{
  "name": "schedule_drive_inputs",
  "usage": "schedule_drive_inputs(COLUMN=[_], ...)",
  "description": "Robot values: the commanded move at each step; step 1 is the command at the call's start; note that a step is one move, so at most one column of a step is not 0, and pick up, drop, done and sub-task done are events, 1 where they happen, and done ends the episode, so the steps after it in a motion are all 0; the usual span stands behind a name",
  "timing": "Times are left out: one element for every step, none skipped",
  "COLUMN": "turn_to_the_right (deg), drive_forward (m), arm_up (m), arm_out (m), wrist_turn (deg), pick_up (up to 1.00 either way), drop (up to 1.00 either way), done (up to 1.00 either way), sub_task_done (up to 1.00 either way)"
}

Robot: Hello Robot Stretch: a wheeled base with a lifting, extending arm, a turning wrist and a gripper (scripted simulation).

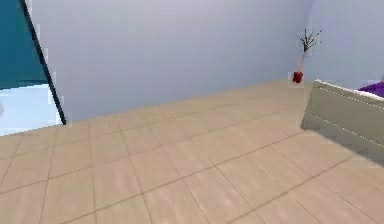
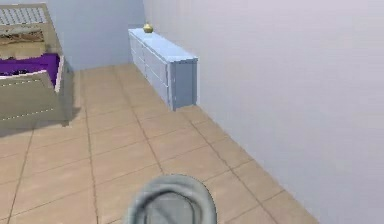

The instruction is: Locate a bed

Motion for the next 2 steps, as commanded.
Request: schedule_drive_inputs(turn_to_the_right=[0.0,39.0], drive_forward=[0.80,0.00], arm_up=[0.00,0.00], arm_out=[0.00,0.00], wrist_turn=[0.0,0.0], pick_up=[0.00,0.00], drop=[0.00,0.00], done=[0.00,0.00], sub_task_done=[0.00,0.00])
